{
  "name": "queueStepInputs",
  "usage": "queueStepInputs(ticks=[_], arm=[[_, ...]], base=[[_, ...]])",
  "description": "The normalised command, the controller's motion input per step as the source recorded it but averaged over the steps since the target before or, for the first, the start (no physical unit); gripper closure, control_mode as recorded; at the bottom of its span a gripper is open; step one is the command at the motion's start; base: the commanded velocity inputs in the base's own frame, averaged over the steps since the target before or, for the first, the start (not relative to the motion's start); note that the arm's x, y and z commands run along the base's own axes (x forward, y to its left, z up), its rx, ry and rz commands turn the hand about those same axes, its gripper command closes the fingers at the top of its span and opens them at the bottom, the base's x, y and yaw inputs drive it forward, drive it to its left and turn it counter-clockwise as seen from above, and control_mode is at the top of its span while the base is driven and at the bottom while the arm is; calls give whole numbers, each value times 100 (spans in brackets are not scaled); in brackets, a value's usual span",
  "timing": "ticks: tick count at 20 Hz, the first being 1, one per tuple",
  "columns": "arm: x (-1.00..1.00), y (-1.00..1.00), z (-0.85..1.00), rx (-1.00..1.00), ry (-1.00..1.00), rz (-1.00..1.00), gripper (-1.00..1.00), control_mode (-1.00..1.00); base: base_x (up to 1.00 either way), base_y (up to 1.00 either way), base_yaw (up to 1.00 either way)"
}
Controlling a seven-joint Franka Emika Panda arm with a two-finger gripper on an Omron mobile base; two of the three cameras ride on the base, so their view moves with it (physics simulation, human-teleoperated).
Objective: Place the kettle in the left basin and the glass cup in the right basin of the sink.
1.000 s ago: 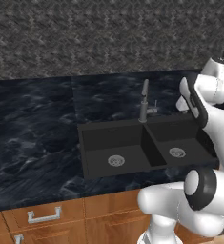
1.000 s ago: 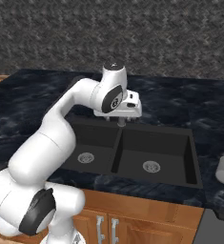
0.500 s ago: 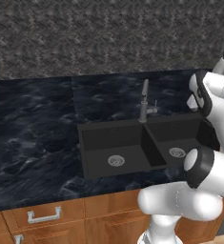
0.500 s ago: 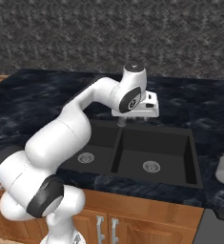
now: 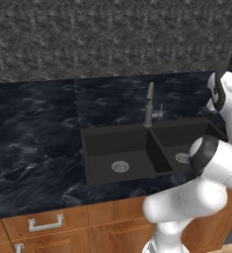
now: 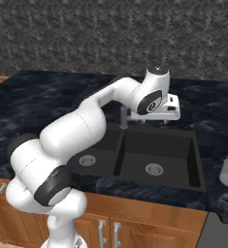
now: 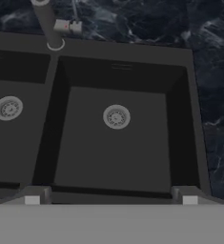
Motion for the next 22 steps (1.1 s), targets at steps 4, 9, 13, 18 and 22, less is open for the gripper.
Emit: queueStepInputs(ticks=[4,9,13,18,22], arm=[[0,-57,0,0,0,0,-100,-100],[0,-48,-2,0,0,0,-100,-100],[3,-35,-1,0,0,0,-100,-100],[1,-31,-3,0,0,0,-100,-100],[0,-27,-7,0,0,0,-100,-100]], base=[[0,0,0],[0,0,0],[0,0,0],[0,0,0],[0,0,0]])
